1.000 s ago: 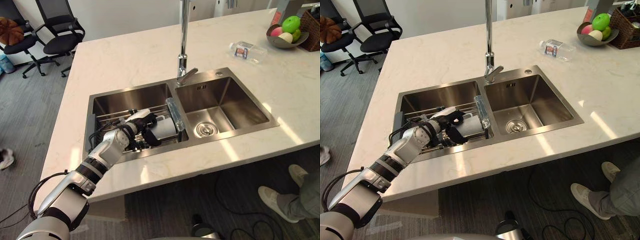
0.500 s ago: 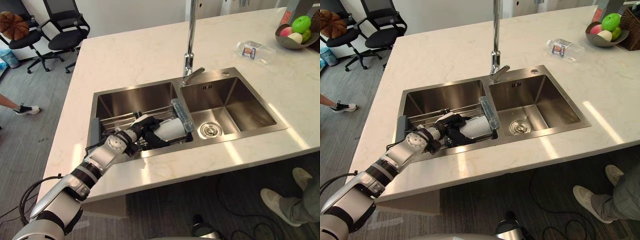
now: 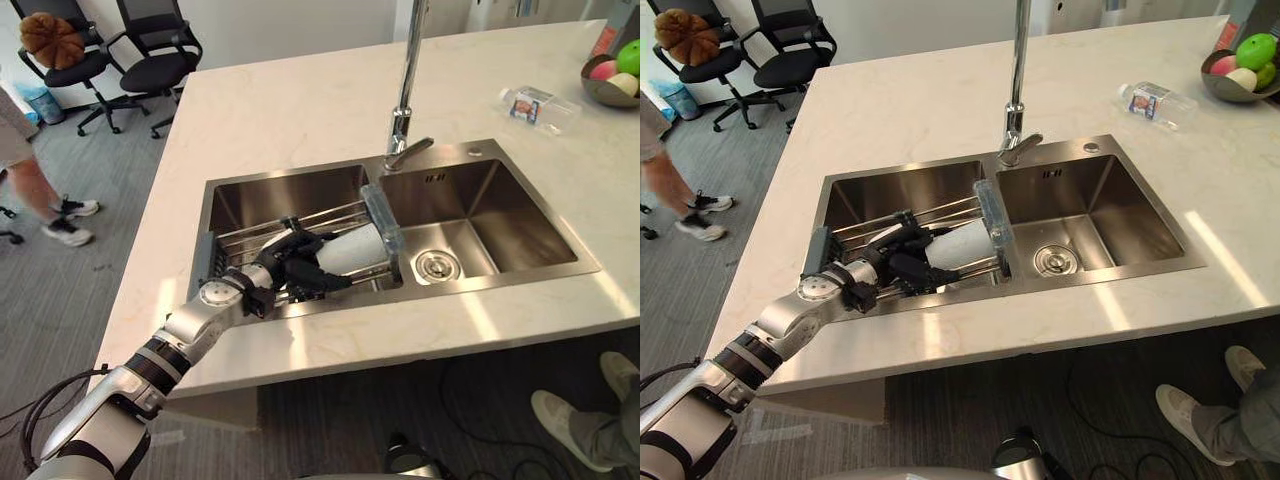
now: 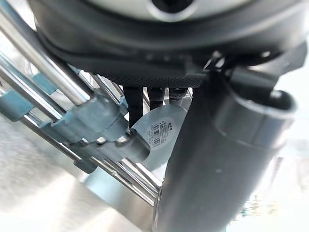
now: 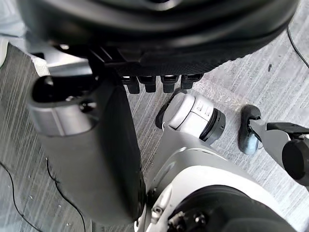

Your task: Walk over to the sink, pick up the cup, carry it to the dishwasher, place the cup inside the dishwasher, then close the dishwasher door

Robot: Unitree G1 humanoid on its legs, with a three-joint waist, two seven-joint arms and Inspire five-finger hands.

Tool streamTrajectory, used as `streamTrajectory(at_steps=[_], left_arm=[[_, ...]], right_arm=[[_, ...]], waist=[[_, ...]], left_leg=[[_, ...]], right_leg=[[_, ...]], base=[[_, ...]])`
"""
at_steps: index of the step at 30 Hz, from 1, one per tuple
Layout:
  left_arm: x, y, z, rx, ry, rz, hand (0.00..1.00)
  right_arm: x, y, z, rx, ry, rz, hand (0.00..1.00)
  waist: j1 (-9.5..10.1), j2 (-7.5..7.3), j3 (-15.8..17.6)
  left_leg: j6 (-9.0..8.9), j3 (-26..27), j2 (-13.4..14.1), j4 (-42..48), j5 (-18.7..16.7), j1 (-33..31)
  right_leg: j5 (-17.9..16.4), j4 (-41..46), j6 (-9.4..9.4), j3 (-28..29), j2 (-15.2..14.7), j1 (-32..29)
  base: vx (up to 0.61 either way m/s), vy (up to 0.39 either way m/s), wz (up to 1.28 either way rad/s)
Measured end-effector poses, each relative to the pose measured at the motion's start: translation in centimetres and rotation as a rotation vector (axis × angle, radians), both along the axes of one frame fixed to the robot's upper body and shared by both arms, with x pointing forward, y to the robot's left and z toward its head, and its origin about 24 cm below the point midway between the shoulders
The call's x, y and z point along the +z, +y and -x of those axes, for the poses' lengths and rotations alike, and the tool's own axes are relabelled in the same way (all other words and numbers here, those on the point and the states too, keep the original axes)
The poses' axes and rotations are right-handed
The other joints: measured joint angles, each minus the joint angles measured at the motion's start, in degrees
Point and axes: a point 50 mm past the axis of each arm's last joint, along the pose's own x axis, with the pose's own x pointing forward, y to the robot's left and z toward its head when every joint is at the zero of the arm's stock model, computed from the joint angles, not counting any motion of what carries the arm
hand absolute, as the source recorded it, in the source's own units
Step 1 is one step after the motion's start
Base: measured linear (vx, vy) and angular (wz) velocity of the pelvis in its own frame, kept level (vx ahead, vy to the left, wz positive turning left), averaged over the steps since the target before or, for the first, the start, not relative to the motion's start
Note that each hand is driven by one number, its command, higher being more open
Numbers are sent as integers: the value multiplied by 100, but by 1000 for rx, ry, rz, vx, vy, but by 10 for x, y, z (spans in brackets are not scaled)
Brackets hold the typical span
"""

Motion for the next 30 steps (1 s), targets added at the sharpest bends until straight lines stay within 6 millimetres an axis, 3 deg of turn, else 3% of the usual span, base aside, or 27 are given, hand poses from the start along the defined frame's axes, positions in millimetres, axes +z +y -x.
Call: streamTrajectory(at_steps=[4, 6, 7, 9, 13, 30], left_arm=[[16, -5, -6, 59, 29, 254, 0], [1, -13, 2, 110, 232, 607, 0], [-14, -22, 10, 115, 320, 679, 0], [-28, -28, 18, 121, 384, 699, 0], [-36, -23, 17, 173, 447, 801, 0], [-47, -25, 13, 204, 426, 814, 0]], right_arm=[[0, 0, 0, 0, 4, 0, 100], [-1, 0, 2, 3, 12, 2, 100], [-1, 1, 3, 1, 18, 2, 100], [-1, 1, 2, 4, 19, 4, 100], [-2, 1, 4, 17, 35, 6, 100], [-3, 3, 5, 23, 36, 2, 100]], waist=[[2, -19, 5], [66, -25, 4], [128, -23, -1], [164, -58, 14], [209, -114, -30], [245, -140, -74]], left_leg=[[2, -76, -12, -14, -2, 34], [1, -88, -6, -29, -2, 55], [1, -93, 1, -27, -1, 55], [1, -98, 12, -17, 2, 54], [-2, -97, 29, -4, 10, 61], [-22, -79, 34, -124, 46, 166]], right_leg=[[-23, -1, 8, -106, -14, 76], [-37, -1, 9, -127, -5, 97], [-39, -1, 9, -131, 1, 97], [-40, -2, 7, -139, 10, 91], [-44, -1, 2, -138, 21, 98], [-29, -99, 16, -136, 63, 185]], base=[[-5, -19, 10], [-22, -30, 4], [-29, -30, 3], [-48, -28, 2], [-57, -31, 0], [-14, -9, 0]])
